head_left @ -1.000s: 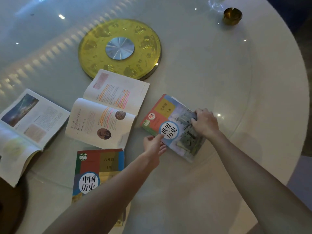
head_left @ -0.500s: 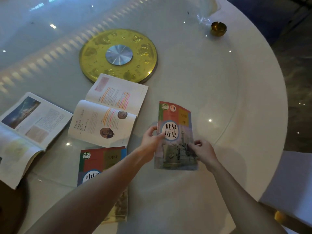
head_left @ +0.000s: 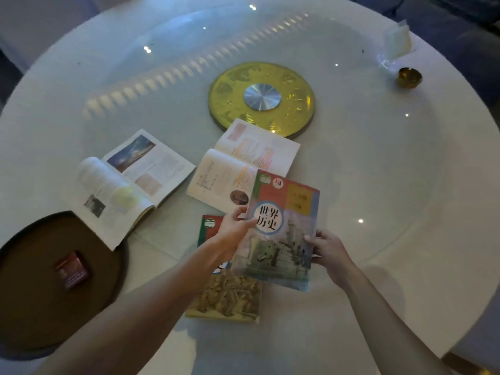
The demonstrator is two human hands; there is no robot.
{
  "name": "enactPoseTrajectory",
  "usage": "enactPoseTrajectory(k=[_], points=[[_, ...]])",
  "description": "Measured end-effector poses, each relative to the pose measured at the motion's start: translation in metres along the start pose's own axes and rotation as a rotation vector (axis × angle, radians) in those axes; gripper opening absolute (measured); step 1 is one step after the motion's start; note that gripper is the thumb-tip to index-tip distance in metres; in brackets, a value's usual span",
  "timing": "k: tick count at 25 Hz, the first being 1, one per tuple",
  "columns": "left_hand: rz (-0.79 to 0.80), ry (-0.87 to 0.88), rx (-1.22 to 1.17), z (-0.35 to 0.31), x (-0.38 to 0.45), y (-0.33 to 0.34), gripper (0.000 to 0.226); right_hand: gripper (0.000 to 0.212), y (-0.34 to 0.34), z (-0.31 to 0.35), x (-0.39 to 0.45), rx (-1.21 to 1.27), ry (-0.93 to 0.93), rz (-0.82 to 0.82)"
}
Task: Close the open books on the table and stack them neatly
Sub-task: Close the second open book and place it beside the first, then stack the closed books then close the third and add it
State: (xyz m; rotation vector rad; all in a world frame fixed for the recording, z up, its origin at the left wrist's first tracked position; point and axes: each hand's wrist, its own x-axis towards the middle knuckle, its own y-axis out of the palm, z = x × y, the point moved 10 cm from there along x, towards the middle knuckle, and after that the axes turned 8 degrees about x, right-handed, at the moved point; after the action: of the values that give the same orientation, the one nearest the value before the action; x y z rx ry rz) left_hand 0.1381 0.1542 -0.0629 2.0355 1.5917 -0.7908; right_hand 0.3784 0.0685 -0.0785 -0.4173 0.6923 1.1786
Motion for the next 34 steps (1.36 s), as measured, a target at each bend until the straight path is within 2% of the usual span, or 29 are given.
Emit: enactPoseTrajectory(k=[5,11,15,17,19,21,25,30,34], points=[[-0.241,0.010,0.114,0.057,-0.020,-0.074,0.017,0.018,0.068,-0.029,-0.015,-0.259,-0.042,0.031],[-0.323,0.012,0.311,0.094,-0.036,-0.112,0.019,0.020,0.102,-0.066,-0.031,-0.409,-0.025,-0.020],[-0.356,0.003,0.683,0.097,-0.044,-0.120,0.014,0.023,0.107,-0.070,-0.038,-0.676,-0.092,-0.088],[-0.360,0.010,0.894,0.096,-0.049,-0.119,0.020,0.026,0.111,-0.072,-0.040,-0.802,-0.110,-0.129],[-0.350,0.013,1.013,0.098,-0.051,-0.119,0.030,0.019,0.115,-0.075,-0.042,-0.951,-0.105,-0.155],[-0.326,-0.020,0.977,0.103,-0.050,-0.123,0.033,0.019,0.118,-0.076,-0.039,-0.982,-0.105,-0.161],[-0.259,-0.039,0.861,0.105,-0.040,-0.128,0.031,0.020,0.115,-0.070,-0.038,-0.769,-0.097,-0.237],[-0.308,-0.046,0.765,0.097,-0.040,-0.137,0.027,0.024,0.121,-0.065,-0.034,-0.767,-0.078,-0.233],[-0.295,-0.064,0.829,0.087,-0.030,-0.143,0.029,0.029,0.121,-0.058,-0.026,-0.776,-0.038,-0.206]])
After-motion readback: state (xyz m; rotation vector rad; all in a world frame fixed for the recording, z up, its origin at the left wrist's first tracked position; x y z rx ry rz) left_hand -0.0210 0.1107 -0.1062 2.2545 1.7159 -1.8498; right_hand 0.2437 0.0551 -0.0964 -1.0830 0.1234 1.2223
